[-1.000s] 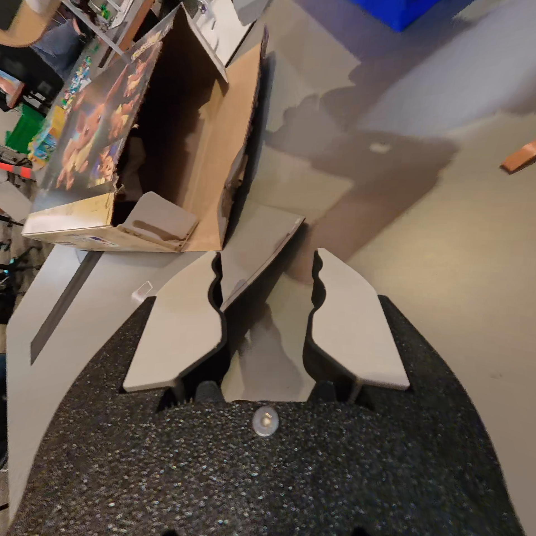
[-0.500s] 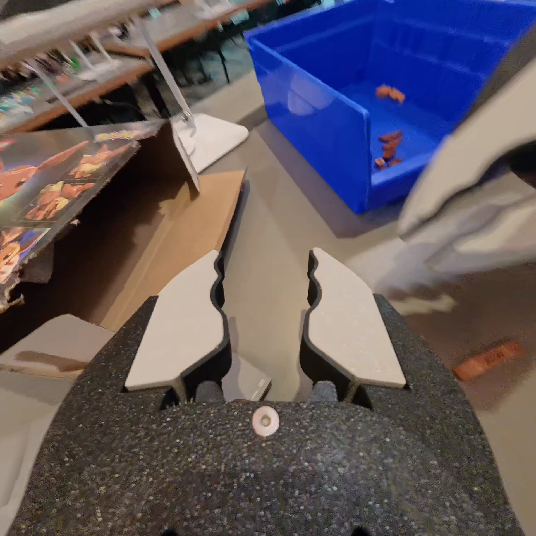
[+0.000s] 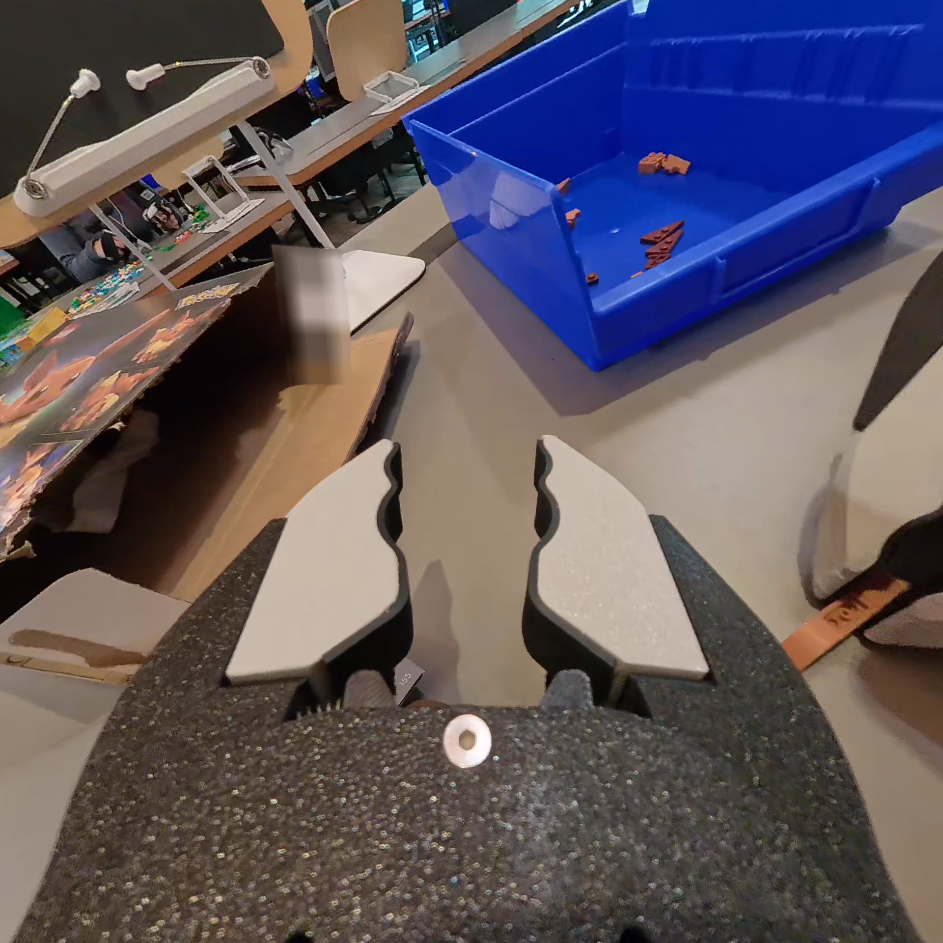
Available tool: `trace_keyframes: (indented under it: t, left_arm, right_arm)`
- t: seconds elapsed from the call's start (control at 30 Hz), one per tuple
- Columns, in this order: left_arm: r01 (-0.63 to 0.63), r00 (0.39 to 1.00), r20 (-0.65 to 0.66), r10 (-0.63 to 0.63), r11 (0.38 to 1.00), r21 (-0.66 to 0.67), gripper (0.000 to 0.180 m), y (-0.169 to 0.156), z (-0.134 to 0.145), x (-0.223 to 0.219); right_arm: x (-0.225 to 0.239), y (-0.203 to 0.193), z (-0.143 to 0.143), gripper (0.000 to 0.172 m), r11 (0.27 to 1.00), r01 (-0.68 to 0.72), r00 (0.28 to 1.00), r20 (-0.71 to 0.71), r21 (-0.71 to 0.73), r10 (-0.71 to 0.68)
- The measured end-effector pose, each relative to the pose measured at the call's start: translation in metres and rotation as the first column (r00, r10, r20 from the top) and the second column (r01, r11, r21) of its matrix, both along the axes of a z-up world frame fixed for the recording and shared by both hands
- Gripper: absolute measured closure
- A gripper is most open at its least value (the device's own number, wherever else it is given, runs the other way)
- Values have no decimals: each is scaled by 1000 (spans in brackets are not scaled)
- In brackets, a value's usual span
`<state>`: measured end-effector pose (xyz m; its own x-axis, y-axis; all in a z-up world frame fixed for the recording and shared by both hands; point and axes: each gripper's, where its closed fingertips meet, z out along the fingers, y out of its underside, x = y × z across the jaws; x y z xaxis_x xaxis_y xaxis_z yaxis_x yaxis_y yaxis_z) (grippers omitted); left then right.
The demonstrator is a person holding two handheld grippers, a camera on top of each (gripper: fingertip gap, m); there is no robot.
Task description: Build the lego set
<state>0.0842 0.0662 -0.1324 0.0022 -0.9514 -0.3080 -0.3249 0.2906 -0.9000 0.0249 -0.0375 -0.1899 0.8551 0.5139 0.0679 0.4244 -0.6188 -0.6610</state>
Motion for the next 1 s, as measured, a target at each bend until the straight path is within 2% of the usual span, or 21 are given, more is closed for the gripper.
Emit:
trace_keyframes:
  t: [0.17,0.27,0.47,0.63,1.0]
  left_arm:
    - [17,1000,-5,-17,1000,9,131,-2,-1,-1]
    - [24,1000,-10,-24,1000,21,131,-4,-2,-2]
    - [30,1000,-8,-31,1000,-7,131,-3,-1,-1]
    - [58,998,9,-58,998,-12,132,-7,1,-2]
    - [205,969,145,-198,978,-33,138,-40,20,-9]
  right_arm:
    - [41,24,3,163,985,152,982,100,78,-159]
    - [54,33,8,145,970,198,973,90,141,-212]
    - [54,28,33,144,934,172,985,-28,314,-172]
    - [57,21,51,150,904,197,976,-163,381,-144]
    - [55,21,52,154,894,182,982,-125,409,-143]
